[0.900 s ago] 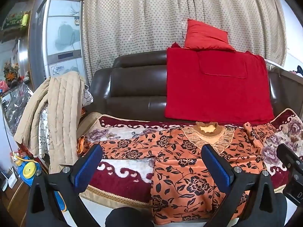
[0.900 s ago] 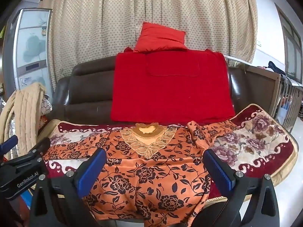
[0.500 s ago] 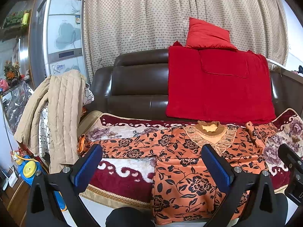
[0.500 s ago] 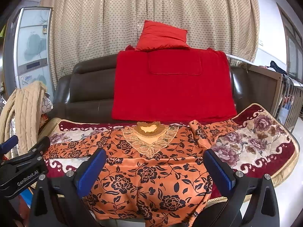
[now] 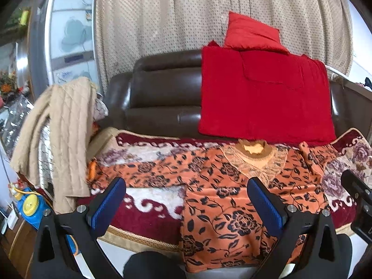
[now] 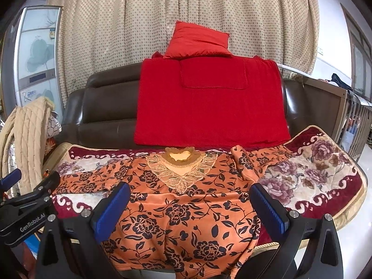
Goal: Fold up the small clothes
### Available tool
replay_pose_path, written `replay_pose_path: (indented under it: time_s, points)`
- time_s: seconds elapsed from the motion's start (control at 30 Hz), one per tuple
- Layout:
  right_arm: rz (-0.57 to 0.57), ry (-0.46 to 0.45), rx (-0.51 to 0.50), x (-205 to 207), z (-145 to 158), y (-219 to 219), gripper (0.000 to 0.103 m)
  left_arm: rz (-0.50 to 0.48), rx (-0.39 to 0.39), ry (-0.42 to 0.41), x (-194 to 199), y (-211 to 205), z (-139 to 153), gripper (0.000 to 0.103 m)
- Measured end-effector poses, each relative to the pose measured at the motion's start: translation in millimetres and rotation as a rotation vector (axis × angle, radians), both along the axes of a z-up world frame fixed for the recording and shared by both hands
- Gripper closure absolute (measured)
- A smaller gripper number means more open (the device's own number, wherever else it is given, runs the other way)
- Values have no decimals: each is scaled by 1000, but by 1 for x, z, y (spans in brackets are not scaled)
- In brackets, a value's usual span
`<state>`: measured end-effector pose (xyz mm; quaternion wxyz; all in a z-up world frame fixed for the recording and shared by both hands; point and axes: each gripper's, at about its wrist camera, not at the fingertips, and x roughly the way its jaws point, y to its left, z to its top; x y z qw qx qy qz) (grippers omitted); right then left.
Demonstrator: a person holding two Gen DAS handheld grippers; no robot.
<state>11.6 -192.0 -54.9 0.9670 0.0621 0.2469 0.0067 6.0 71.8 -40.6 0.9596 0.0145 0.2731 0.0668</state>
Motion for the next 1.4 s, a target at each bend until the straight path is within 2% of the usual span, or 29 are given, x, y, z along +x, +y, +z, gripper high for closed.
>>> replay_pose_path:
  time_s: [0.1, 0.23, 0.57, 0.9, 1.4]
  points:
    - [-10, 24, 1, 7, -4, -4, 0, -12, -13, 35, 10, -1, -9, 0]
    - [-29, 52, 13, 18, -12, -9, 0, -17, -3, 40, 18, -8, -14, 0]
    - [-45, 41, 54, 51, -26, -17, 0, -56, -34, 71, 57, -19, -16, 0]
    - [-89, 76, 58, 93, -42, -40, 0, -55, 4, 67, 102, -41, -17, 0]
    - [-107, 88, 52, 112, -48, -49, 0, -55, 10, 67, 114, -46, -20, 0]
